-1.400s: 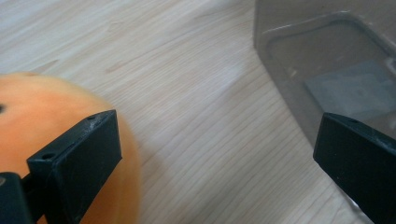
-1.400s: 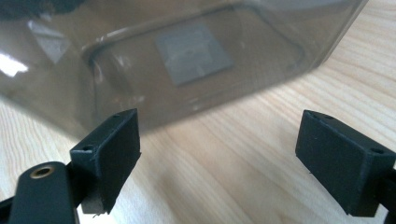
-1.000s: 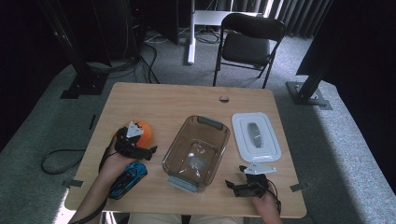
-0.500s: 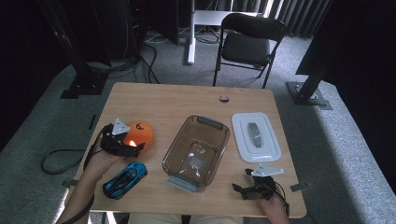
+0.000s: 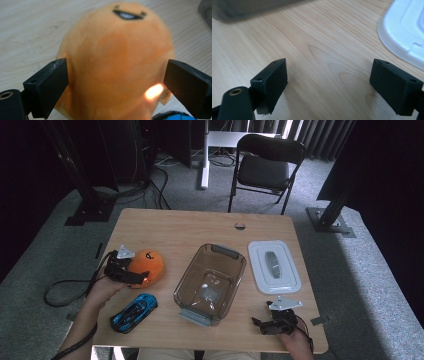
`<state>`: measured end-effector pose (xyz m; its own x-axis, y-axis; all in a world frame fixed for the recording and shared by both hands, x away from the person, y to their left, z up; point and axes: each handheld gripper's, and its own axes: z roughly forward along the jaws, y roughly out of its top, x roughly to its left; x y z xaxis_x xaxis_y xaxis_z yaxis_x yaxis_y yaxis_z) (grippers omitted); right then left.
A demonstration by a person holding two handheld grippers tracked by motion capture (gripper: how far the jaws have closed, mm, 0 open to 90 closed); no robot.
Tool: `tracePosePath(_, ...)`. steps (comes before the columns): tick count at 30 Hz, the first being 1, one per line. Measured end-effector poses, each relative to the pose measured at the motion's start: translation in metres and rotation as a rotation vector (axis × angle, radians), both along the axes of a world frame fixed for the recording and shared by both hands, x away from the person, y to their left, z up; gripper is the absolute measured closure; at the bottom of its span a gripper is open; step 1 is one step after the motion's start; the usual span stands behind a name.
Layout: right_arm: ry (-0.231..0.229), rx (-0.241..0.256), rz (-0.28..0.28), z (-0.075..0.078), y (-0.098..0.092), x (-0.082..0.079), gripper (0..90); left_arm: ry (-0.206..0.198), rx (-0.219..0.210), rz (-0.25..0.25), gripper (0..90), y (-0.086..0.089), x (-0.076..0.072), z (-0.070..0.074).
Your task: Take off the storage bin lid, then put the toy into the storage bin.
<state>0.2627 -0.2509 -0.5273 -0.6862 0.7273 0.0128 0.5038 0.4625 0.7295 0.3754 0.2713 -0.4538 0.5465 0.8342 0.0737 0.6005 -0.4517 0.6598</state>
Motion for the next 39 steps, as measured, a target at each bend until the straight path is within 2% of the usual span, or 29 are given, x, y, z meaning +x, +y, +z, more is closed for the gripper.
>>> tracePosePath(4, -0.002, -0.012, -0.010, 0.000, 0.000, 0.001, 13.5, 0.005, 0.010, -0.009, 6.5, -0.002, 0.002, -0.009)
tracePosePath(6, -0.001, -0.012, -0.014, 0.000, 0.000, 0.001, 13.5, 0.006, 0.010, 0.000, 9.4, -0.002, 0.003, -0.012)
tracePosePath(9, -0.002, -0.012, -0.014, 0.000, 0.000, 0.001, 13.5, 0.021, -0.021, 0.017, 9.8, 0.001, 0.007, -0.016)
tracePosePath(12, -0.001, -0.011, -0.015, 0.000, 0.000, 0.001, 13.5, 0.027, -0.035, 0.025, 20.8, 0.002, 0.007, -0.021)
tracePosePath(14, -0.001, -0.010, -0.015, 0.000, 0.000, 0.001, 13.6, 0.026, -0.029, 0.026, 30.6, 0.002, 0.007, -0.021)
tracePosePath(15, -0.001, -0.010, -0.015, 0.000, 0.000, 0.001, 13.6, 0.024, -0.020, 0.031, 30.6, 0.001, 0.006, -0.021)
tracePosePath(19, -0.001, -0.010, -0.015, 0.000, 0.000, 0.001, 13.6, 0.027, 0.011, 0.028, 48.5, -0.003, 0.002, -0.019)
tracePosePath(24, -0.001, -0.010, -0.015, 0.000, 0.000, 0.001, 13.6, 0.011, 0.004, 0.034, 62.4, -0.002, -0.002, -0.017)
tracePosePath(27, -0.001, -0.008, -0.015, 0.000, 0.000, 0.002, 13.6, 0.002, 0.007, 0.031, 65.9, -0.003, -0.004, -0.013)
tracePosePath(29, 0.003, -0.002, -0.015, 0.000, -0.001, 0.002, 13.6, 0.008, -0.011, 0.035, 66.1, -0.001, -0.003, -0.007)
tracePosePath(33, 0.005, 0.002, -0.020, 0.000, -0.001, 0.002, 13.6, 0.003, 0.007, 0.030, 68.8, -0.005, -0.003, 0.003)
tracePosePath(35, 0.003, 0.000, -0.024, 0.000, 0.000, 0.002, 13.6, 0.005, -0.012, 0.024, 69.5, -0.004, -0.003, 0.005)
tracePosePath(39, 0.017, 0.032, -0.029, 0.000, 0.000, 0.004, 13.6, 0.000, -0.056, 0.014, 69.8, -0.002, -0.006, 0.013)
